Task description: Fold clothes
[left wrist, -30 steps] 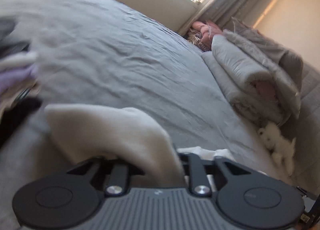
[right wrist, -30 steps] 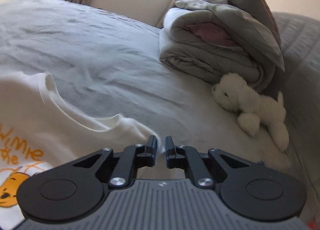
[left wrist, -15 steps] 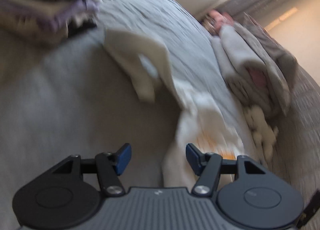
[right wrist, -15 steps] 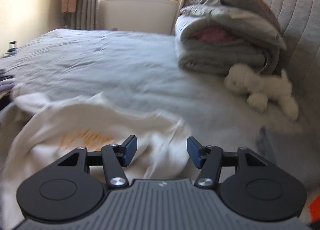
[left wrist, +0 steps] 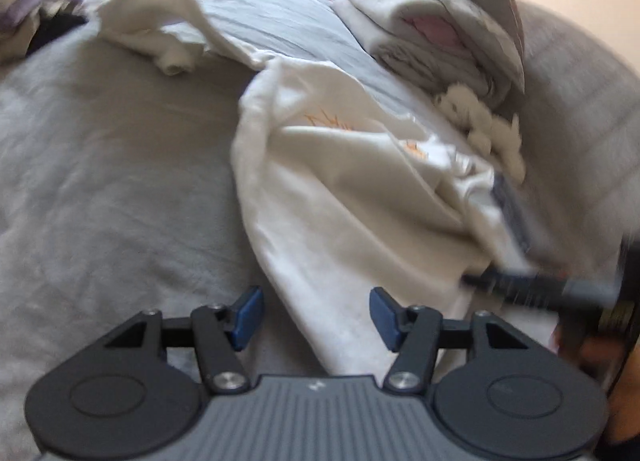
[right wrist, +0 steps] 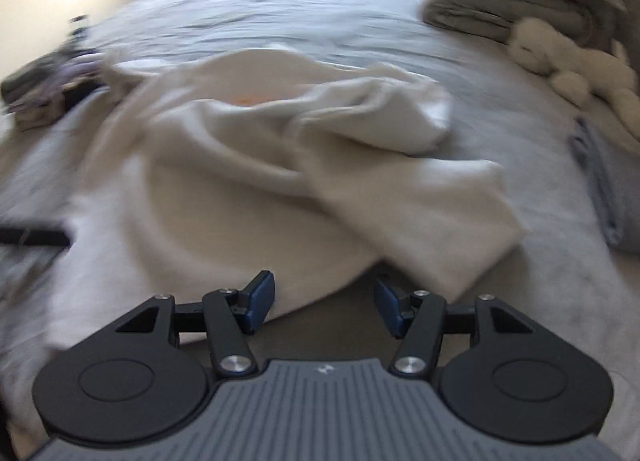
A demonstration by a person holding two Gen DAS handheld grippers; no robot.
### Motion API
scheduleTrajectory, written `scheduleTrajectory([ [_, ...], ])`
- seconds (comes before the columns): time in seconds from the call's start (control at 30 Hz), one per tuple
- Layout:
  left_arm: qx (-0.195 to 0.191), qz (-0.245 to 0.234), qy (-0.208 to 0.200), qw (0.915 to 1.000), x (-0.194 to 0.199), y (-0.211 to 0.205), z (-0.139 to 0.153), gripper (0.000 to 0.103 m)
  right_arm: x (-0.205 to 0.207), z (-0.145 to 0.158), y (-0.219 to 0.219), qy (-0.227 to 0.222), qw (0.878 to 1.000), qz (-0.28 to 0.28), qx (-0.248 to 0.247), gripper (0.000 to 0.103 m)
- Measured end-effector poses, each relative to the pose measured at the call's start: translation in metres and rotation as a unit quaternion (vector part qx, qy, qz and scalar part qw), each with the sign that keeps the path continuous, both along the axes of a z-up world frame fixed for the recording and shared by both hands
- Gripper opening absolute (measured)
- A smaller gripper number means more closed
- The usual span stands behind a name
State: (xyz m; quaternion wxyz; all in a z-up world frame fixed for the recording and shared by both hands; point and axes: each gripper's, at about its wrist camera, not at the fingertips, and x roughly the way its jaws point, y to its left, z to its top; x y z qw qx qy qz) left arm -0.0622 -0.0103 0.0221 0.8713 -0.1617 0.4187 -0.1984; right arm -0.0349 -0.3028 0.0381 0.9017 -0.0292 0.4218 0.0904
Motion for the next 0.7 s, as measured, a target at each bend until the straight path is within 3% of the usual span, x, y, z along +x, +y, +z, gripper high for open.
scheduleTrajectory([
  [0.07,-0.001,-0.006,0.001,1.0,0.0,-0.002,-0.002,0.019,0.007,0.001,-0.007,-0.003,0.999,-0.028,0.015,0.059],
  [0.17,-0.014,-0.002,0.005,0.9999,0.001,0.0,-0.004,0.004,0.018,0.002,-0.019,-0.008,0.997,-0.07,0.036,0.059],
  [0.3,-0.043,0.004,-0.012,0.999,0.003,0.009,0.004,0.004,0.032,0.003,-0.033,-0.014,0.99,-0.126,0.065,0.059],
  [0.43,-0.066,0.013,-0.053,0.9963,0.002,0.02,0.023,0.004,0.031,0.009,-0.033,-0.043,0.989,-0.13,0.048,0.059],
  [0.53,-0.054,0.014,-0.066,0.9963,0.002,0.023,0.028,0.004,0.027,0.012,-0.037,-0.059,0.988,-0.131,0.056,0.059],
  [0.7,-0.038,0.024,-0.066,0.9968,0.007,0.025,0.03,0.004,0.032,0.01,-0.035,-0.037,0.991,-0.125,0.04,0.059],
])
